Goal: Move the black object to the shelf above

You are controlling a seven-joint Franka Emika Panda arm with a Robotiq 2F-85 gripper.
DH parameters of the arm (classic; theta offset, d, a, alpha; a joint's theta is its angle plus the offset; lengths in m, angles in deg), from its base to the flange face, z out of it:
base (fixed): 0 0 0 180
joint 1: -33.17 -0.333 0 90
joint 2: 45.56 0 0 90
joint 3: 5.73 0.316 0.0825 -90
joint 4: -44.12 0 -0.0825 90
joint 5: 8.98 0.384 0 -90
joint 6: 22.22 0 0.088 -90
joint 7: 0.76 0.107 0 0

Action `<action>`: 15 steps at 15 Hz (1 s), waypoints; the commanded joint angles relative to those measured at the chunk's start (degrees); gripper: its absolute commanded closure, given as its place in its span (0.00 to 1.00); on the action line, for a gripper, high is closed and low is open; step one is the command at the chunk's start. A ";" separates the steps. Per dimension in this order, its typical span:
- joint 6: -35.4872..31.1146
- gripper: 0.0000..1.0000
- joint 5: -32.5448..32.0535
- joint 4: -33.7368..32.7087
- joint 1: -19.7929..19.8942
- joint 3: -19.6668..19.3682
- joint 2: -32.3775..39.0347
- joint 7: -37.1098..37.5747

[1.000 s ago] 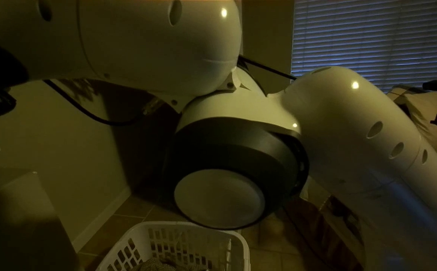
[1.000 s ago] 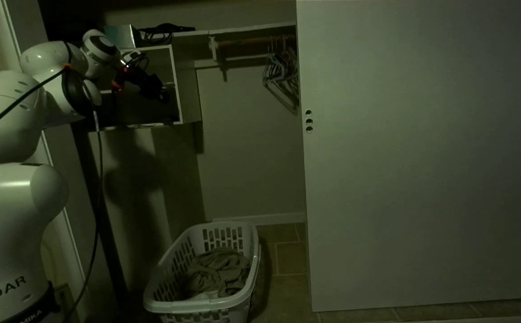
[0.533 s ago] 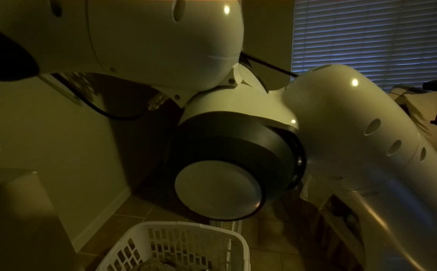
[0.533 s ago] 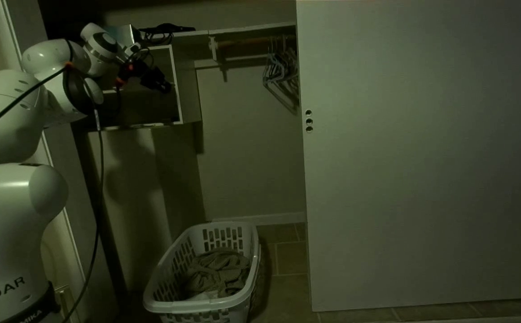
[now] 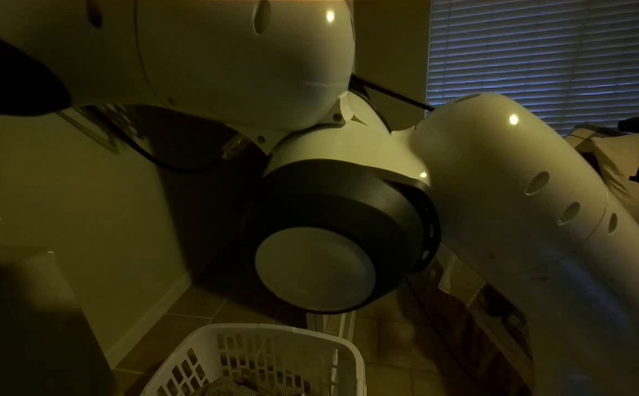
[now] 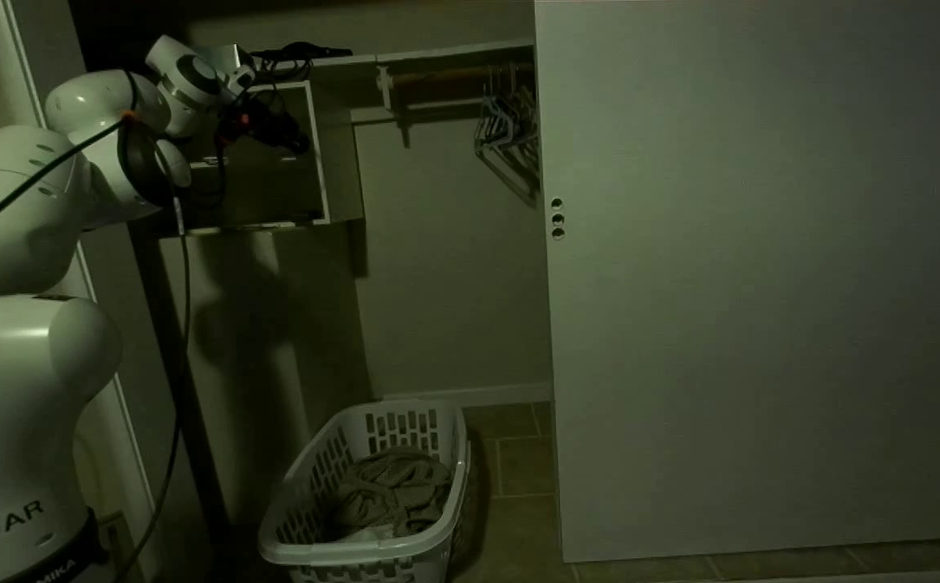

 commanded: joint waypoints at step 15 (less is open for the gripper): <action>-19.61 0.80 10.92 0.04 7.82 9.54 0.78 -8.32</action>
